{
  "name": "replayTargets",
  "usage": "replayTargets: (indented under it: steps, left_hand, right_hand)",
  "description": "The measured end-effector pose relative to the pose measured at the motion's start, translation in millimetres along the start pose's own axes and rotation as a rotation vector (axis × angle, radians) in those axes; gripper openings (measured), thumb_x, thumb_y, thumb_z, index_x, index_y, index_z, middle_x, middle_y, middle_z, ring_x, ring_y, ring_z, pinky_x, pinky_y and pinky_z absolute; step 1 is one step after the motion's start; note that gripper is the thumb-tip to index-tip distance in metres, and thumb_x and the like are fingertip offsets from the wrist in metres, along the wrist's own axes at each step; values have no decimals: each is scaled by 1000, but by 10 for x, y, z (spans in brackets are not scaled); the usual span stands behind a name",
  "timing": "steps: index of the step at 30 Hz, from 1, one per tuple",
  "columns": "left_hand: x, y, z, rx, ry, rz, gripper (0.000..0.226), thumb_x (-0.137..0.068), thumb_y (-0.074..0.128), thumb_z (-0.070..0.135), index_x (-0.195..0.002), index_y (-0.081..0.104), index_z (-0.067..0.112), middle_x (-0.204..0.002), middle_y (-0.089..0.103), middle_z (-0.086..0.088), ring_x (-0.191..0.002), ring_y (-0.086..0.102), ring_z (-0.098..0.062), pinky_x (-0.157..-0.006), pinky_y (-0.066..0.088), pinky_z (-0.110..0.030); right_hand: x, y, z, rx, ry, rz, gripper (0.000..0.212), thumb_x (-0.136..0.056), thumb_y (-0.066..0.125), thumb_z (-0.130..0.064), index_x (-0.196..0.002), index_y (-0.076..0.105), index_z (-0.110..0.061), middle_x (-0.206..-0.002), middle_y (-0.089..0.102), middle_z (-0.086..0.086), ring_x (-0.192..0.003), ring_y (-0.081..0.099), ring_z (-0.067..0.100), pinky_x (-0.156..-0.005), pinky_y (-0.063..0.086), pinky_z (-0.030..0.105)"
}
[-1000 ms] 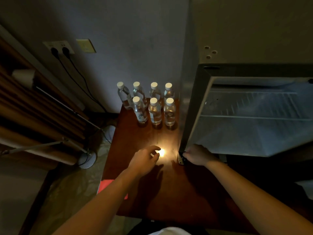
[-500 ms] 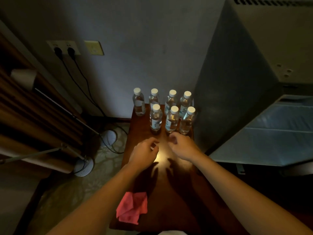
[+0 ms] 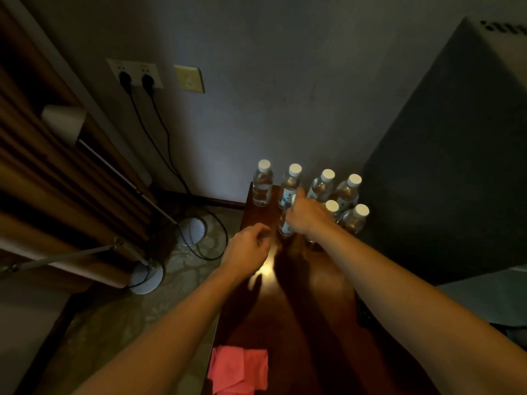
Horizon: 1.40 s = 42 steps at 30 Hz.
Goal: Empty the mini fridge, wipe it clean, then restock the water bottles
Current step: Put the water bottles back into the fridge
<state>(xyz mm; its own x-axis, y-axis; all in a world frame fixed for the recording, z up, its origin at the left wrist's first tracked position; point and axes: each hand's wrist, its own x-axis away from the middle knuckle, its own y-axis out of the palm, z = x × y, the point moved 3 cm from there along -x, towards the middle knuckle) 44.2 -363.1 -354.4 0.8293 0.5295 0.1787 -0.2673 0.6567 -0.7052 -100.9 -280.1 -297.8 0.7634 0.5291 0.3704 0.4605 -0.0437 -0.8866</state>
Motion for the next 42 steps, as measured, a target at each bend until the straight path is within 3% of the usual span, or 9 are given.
replayTargets:
  steps: [4, 7, 11, 15, 19, 22, 33, 39, 42]
  left_hand:
    - [-52, -16, -128, 19, -23, -11, 30, -97, 53, 30, -126, 61, 30, -116, 66, 8, -99, 62, -10, -83, 48, -26]
    - [-51, -14, -190, 30, -39, -14, 31, -97, 53, 30, -128, 60, 29, -113, 66, 7, -96, 62, -10, -80, 49, -27]
    - [-20, 1, -231, 46, -42, -42, 30, -97, 53, 30, -127, 58, 30, -109, 66, 7, -81, 65, -9, -76, 59, -36]
    - [43, -7, -197, 21, -19, -57, 30, -96, 55, 31, -126, 58, 31, -111, 66, 7, -89, 65, -9, -81, 58, -36]
    - [146, -12, -160, -9, -5, -67, 34, -93, 60, 30, -126, 59, 30, -114, 66, 7, -98, 62, -11, -86, 52, -30]
    - [263, 8, -123, -24, -19, -97, 40, -90, 62, 31, -129, 56, 32, -117, 64, 7, -103, 62, -13, -91, 54, -36]
    - [596, 334, 113, -109, 30, -180, 81, -74, 79, 51, -139, 32, 40, -132, 46, 5, -115, 54, -18, -94, 51, -40]
    - [675, 552, 267, -132, 111, -229, 69, -76, 77, 50, -132, 39, 40, -123, 49, 8, -109, 56, -18, -89, 53, -40]
    - [694, 648, 369, -166, 168, -269, 62, -76, 76, 51, -127, 43, 38, -118, 51, 9, -105, 57, -18, -88, 53, -41]
  right_hand:
    - [-155, 63, -41, 71, 15, 27, 59, -96, 49, -30, -148, 24, -17, -126, 60, 17, -115, 57, 38, -77, 43, 39]
    - [-168, 119, -18, 98, -17, 29, 54, -98, 48, -31, -146, 24, -25, -123, 60, 17, -113, 57, 39, -81, 45, 41]
    - [-24, 202, 6, 79, -108, 45, 43, -94, 53, -14, -132, 36, -26, -114, 60, 16, -106, 59, 39, -76, 46, 41]
    - [181, 274, 67, 43, -176, 103, 52, -91, 54, -6, -133, 37, -28, -115, 61, 13, -105, 60, 38, -81, 50, 43]
    - [363, 281, 159, 42, -174, 146, 32, -97, 52, -23, -124, 39, -30, -107, 64, 7, -97, 63, 31, -77, 53, 43]
    - [526, 247, 204, 50, -175, 181, 19, -99, 47, -39, -115, 42, -29, -94, 64, 1, -88, 63, 25, -74, 54, 41]
    - [1276, 66, 402, -76, -205, 257, 20, -96, 45, -50, -100, 48, -31, -90, 63, -7, -83, 61, 17, -74, 53, 39]
    - [1600, -16, 645, -236, -120, 281, 21, -94, 50, -53, -100, 52, -33, -92, 65, -9, -86, 63, 14, -74, 54, 38]
    - [1719, 3, 852, -449, -56, 251, 19, -90, 58, -52, -98, 56, -36, -85, 66, -13, -78, 66, 8, -71, 58, 37]
